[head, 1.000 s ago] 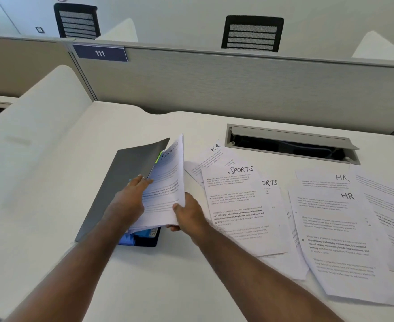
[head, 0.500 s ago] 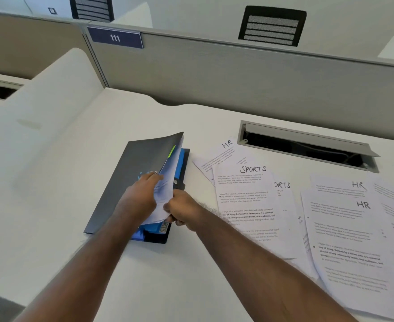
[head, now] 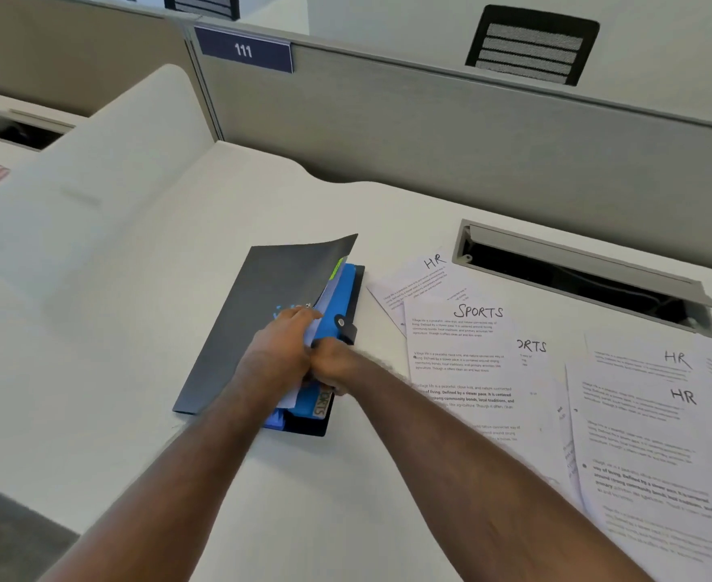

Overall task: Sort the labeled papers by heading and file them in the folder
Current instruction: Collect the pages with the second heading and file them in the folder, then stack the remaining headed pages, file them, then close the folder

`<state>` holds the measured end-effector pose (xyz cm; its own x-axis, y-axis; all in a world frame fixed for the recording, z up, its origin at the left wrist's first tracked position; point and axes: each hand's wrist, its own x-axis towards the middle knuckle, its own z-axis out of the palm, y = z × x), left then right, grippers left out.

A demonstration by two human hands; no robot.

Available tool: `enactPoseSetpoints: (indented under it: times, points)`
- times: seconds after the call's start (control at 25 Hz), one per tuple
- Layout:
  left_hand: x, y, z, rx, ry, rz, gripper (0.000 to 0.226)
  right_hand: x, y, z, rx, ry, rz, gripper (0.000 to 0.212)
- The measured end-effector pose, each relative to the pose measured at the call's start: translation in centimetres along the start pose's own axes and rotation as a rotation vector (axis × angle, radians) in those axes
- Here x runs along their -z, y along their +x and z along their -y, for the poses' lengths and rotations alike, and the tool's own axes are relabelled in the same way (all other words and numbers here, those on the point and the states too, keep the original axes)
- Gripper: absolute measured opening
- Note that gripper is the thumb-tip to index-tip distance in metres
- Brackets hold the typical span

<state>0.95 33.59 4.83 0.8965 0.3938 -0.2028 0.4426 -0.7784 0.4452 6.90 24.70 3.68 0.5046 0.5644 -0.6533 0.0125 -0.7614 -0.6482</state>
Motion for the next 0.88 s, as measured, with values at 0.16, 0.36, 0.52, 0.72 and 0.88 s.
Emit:
enactPoseSetpoints:
  times: [0.16, 0.36, 0.52, 0.72, 0.88]
  points:
    - [-2.0, -0.5, -0.7, 0.08, -0.012, 0.025, 0.065, 0.6, -1.1, -4.5, 0.095, -0.499, -0.143, 0.038]
    - [-4.4, -0.5, -1.1, 0.132, 0.064, 0.051, 0.059, -0.6, -1.7, -7.5, 0.101, -0.738, -0.177, 0.068]
    - [-6.0, -0.7, -1.2, 0.134, 0.096, 0.033, 0.05, -1.5, -2.0, -7.9, 0.128, -0.873, -0.205, 0.071]
    - [-8.2, -0.7, -0.6, 0.107, 0.194, -0.007, 0.041, -1.3, -1.1, -7.0, 0.022, -0.933, -0.115, 0.072]
    - [-9.0, -0.5, -0.1, 0.098, 0.221, 0.041, 0.038, -0.2, -1.3, -7.0, -0.011, -0.834, -0.051, 0.071]
